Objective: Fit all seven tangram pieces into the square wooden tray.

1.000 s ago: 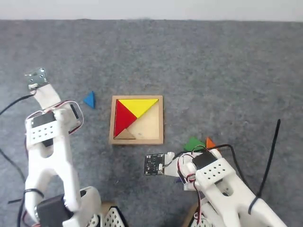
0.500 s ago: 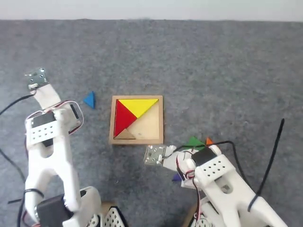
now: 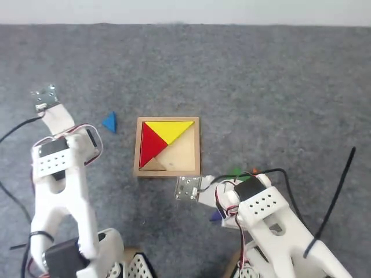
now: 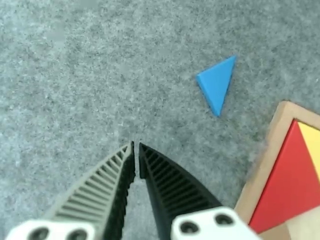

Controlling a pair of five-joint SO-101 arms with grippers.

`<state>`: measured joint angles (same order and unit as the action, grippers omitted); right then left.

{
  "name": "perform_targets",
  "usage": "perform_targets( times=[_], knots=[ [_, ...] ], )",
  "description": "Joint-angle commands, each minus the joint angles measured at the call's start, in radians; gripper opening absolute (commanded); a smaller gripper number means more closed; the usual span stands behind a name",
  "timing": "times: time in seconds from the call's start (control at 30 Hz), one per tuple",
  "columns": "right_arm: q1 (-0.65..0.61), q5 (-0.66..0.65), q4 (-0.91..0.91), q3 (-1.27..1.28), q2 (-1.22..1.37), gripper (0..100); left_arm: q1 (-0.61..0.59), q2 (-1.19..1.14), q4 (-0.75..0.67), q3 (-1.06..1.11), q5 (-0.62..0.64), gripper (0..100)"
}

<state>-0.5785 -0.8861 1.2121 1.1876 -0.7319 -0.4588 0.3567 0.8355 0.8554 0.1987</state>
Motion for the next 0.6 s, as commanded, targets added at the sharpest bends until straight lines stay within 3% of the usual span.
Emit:
perform_targets(
  times=[0.0,0.23,0.57],
  knots=[
    [-0.010,-0.063,0.012,-0.040,-0.022,25.1,0.000,0.012,-0.014,-0.007,-0.011,2],
    [-0.163,0.012,-0.090,0.040,-0.012,29.1,0.000,0.005,-0.018,-0.012,-0.012,2],
    [-0.110,-0.015,-0.111,0.080,-0.010,26.5,0.000,0.005,-0.018,-0.008,-0.012,2]
  ],
)
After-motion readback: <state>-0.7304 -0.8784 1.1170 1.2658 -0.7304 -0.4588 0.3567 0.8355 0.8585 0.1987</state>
